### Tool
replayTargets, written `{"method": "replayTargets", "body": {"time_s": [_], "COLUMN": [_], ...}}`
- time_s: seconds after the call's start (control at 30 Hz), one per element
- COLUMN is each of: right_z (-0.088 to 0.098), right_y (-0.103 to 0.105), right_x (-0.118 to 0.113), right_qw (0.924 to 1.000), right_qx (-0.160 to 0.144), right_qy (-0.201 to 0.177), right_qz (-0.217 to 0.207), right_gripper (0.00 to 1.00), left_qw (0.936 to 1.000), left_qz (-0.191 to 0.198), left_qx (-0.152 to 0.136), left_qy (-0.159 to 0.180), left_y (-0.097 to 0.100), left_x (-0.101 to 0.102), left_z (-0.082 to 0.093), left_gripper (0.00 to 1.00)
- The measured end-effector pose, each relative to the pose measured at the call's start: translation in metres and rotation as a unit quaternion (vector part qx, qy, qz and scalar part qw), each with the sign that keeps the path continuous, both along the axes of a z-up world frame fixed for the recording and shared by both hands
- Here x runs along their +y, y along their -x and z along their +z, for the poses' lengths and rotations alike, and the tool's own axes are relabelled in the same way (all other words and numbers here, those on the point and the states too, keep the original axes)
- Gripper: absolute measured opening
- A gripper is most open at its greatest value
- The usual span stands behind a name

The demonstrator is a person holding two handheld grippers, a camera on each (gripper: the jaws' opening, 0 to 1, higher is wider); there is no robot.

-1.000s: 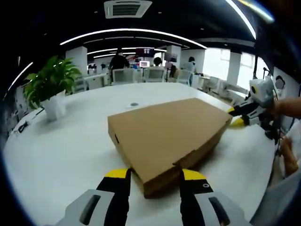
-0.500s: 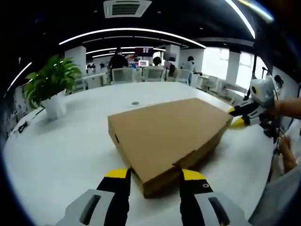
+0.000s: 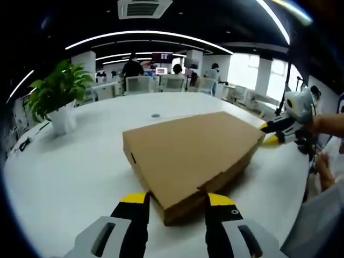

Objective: Operate the shoe box by opening the lid, removing the specified soft item, and placing it in the target area until the item is outside and the box remains undamaged.

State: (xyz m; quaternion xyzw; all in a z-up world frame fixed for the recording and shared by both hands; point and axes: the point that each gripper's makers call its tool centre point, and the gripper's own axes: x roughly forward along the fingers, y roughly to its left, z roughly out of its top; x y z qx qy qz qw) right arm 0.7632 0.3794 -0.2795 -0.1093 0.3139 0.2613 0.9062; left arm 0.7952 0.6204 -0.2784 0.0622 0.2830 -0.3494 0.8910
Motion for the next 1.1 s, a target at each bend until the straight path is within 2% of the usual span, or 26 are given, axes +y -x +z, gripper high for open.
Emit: {"method": "replayTargets", "body": {"time_s": [0.3, 0.63, 0.77, 1.1], "right_z": [0.000, 0.000, -0.001, -0.005], "right_y": [0.005, 0.009, 0.010, 0.019], "right_x": [0.018, 0.039, 0.045, 0.068], "right_qw": [0.9999, 0.9998, 0.9998, 0.9995], "right_qx": [0.000, 0.001, 0.002, 0.006], "right_qy": [-0.001, 0.001, 0.001, -0.008], "right_qz": [-0.011, -0.018, -0.019, -0.028], "right_gripper": [0.30, 0.30, 0.30, 0.30], "left_qw": [0.9999, 0.9998, 0.9997, 0.9993], "left_qz": [-0.009, -0.013, -0.017, -0.029], "left_qx": [0.006, 0.010, 0.011, 0.015], "left_qy": [-0.006, -0.011, -0.013, -0.018], "left_y": [0.001, -0.003, -0.001, 0.006], "left_x": [0.015, 0.041, 0.044, 0.069], "left_z": [-0.001, -0.004, -0.003, -0.001], "left_gripper": [0.41, 0.41, 0.41, 0.41]}}
